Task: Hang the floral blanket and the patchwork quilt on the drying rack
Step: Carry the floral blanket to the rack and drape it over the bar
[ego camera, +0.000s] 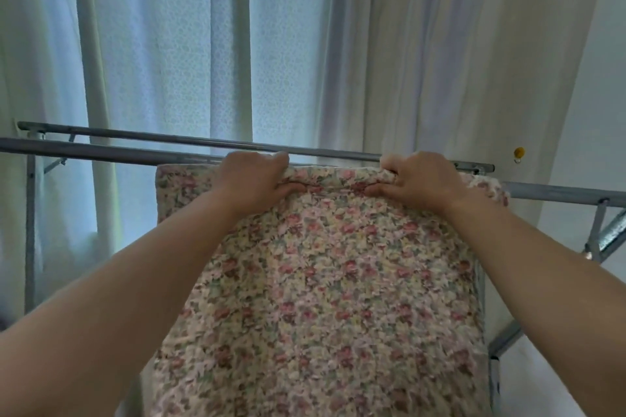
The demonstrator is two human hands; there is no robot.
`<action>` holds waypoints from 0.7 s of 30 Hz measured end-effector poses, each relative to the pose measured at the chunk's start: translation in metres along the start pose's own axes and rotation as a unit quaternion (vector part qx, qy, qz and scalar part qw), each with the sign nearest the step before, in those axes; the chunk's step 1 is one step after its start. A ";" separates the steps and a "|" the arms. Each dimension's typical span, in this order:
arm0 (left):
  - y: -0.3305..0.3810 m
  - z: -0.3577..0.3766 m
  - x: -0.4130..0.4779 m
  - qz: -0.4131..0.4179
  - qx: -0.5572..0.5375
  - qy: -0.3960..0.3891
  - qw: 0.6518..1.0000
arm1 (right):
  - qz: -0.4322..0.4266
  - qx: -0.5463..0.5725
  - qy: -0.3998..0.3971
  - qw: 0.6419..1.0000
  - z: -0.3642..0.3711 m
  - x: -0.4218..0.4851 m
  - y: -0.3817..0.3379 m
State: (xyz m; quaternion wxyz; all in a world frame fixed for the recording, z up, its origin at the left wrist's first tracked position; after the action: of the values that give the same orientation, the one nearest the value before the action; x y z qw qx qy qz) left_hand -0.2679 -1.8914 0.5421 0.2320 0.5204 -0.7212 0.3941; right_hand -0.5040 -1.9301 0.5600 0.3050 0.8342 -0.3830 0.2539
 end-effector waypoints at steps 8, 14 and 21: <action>-0.017 -0.016 0.020 -0.034 -0.026 0.066 0.997 | -0.032 -0.065 0.109 0.991 -0.025 0.018 0.002; -0.016 -0.031 0.046 -0.027 -0.015 0.117 0.993 | 0.011 -0.095 0.159 0.983 -0.034 0.031 0.012; -0.023 -0.044 0.098 -0.062 0.039 0.157 0.985 | 0.017 -0.125 0.222 0.967 -0.056 0.062 0.028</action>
State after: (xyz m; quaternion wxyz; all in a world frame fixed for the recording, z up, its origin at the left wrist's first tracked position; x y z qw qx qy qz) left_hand -0.2845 -1.9151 0.6480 0.3456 0.5050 -0.6259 0.4835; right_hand -0.5012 -1.9349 0.6478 0.4799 0.7054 -0.3486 0.3882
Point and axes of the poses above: each hand's wrist, its own x-axis towards the middle knuckle, its own z-axis out of the palm, y = z × x, the point moved 4 cm from there along x, towards the middle knuckle
